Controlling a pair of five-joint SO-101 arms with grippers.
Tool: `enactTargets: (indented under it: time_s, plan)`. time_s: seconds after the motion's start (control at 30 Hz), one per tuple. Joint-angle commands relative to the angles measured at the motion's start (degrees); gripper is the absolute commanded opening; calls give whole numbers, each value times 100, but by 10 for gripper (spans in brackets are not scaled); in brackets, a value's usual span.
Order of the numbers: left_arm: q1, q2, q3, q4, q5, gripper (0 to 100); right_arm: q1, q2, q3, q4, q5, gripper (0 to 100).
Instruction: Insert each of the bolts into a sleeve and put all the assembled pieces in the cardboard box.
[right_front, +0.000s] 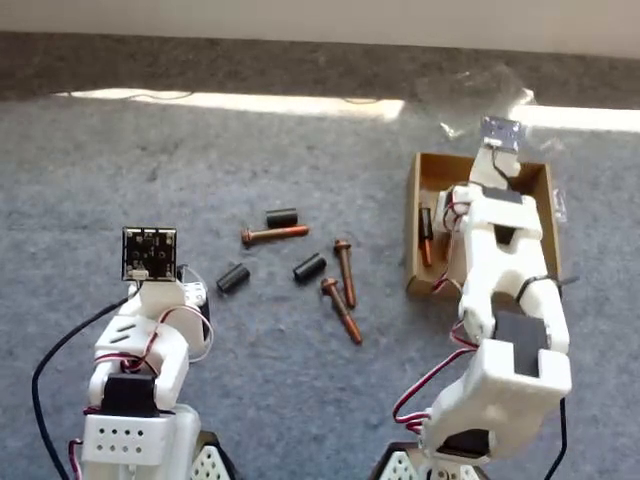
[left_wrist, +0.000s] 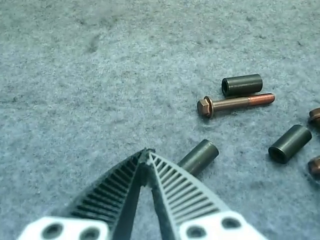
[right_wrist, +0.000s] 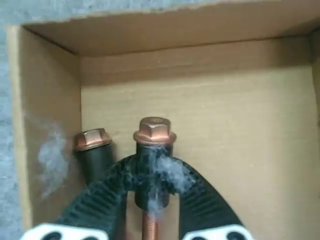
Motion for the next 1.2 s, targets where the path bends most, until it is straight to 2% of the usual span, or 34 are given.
enactTargets:
  time_s: [0.0,0.1,0.63,0.83,1.0,1.07,1.17]
  plan:
    - [-40,-75,-57,-18,-44,5,22,-101,-400,-22,273,5]
    - [-40,-75,-57,-18,-44,5,-57,-101,-409,-22,571,5]
    - [-40,-75,-57,-18,-44,5,-453,-57,-215,-13,598,9]
    - [-31,-75,-57,-18,-44,5,-488,-57,-75,-13,598,118]
    - [-22,-75,-57,-18,-44,5,-479,-110,-75,-13,598,126]
    - [-22,-75,-57,-18,-44,5,-479,-119,-110,171,598,126]
    - [-22,-75,-57,-18,-44,5,-505,-233,-462,971,598,126]
